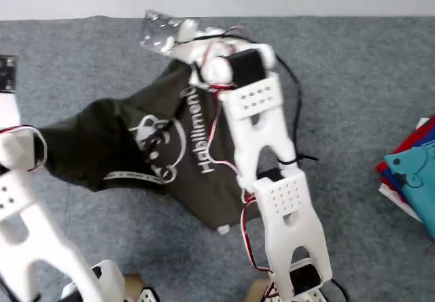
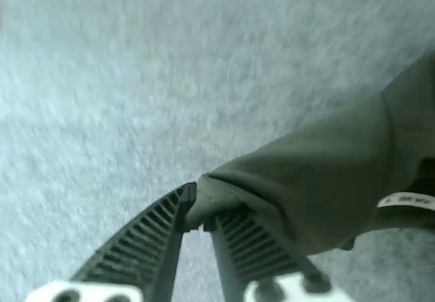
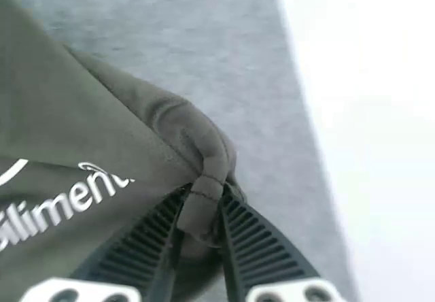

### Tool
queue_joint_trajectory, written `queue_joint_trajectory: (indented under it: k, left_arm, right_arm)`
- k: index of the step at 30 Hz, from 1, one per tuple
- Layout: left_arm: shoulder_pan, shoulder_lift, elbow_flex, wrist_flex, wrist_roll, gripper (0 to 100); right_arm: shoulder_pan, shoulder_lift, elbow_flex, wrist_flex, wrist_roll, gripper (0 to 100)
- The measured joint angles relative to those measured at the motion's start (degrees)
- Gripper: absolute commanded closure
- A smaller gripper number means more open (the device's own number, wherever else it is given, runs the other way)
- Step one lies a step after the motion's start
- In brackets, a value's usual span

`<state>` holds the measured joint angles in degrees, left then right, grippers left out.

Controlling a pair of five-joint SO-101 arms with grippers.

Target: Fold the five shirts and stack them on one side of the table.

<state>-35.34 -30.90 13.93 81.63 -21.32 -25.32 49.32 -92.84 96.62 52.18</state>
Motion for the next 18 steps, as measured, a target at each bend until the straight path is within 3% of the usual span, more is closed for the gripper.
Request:
queue_joint_trajectory:
  k: [10, 18]
  left_arm:
    - [7.1, -4.3, -14.3, -0.3, 0.2, 99]
    - [13.4, -4.3, -20.9, -12.2, 0.2, 99]
  right_arm:
    - [11.2, -14.2, -0.6, 0.1, 1.5, 98.7]
    - [19.8, -21.6, -0.6, 0.1, 1.4, 98.7]
